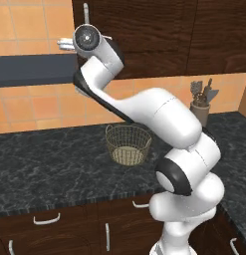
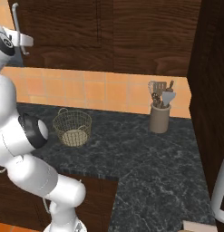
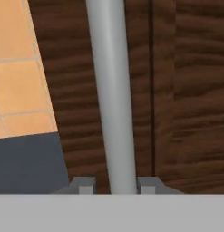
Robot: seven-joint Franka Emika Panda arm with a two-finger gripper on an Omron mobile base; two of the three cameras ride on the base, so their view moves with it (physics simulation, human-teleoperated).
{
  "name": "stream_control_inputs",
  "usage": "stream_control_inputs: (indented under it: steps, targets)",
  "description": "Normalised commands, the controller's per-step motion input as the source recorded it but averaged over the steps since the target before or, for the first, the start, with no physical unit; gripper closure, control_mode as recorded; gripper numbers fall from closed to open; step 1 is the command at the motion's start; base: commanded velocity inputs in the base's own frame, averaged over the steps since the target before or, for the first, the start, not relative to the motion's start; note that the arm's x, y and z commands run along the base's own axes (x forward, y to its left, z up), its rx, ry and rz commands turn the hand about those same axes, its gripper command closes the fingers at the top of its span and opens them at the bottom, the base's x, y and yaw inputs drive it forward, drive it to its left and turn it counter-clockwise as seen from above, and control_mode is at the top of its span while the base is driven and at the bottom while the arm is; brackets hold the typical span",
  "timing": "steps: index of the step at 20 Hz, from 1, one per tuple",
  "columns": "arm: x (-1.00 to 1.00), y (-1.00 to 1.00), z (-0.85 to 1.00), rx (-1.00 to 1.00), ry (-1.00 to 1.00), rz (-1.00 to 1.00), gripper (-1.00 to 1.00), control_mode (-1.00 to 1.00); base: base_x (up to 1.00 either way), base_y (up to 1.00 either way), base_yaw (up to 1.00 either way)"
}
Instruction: Open the cabinet, pick up the bread from the cabinet and place it in the basket. Then move the basket to the dining counter.
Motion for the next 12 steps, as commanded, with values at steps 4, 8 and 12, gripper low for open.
stream_control_inputs:
  steps: [4, 8, 12]
  targets:
    - [-0.14, -0.07, -0.08, 0.01, -0.09, 0.0, 1.0, -1.0, 0.0, 0.0, 0.0]
    - [-0.97, 0.0, 0.12, 0.03, 0.01, 0.0, 1.0, -1.0, 0.0, 0.0, 0.0]
    - [-1.0, 0.0, 0.18, 0.02, 0.0, 0.0, 1.0, -1.0, 0.0, 0.0, 0.0]
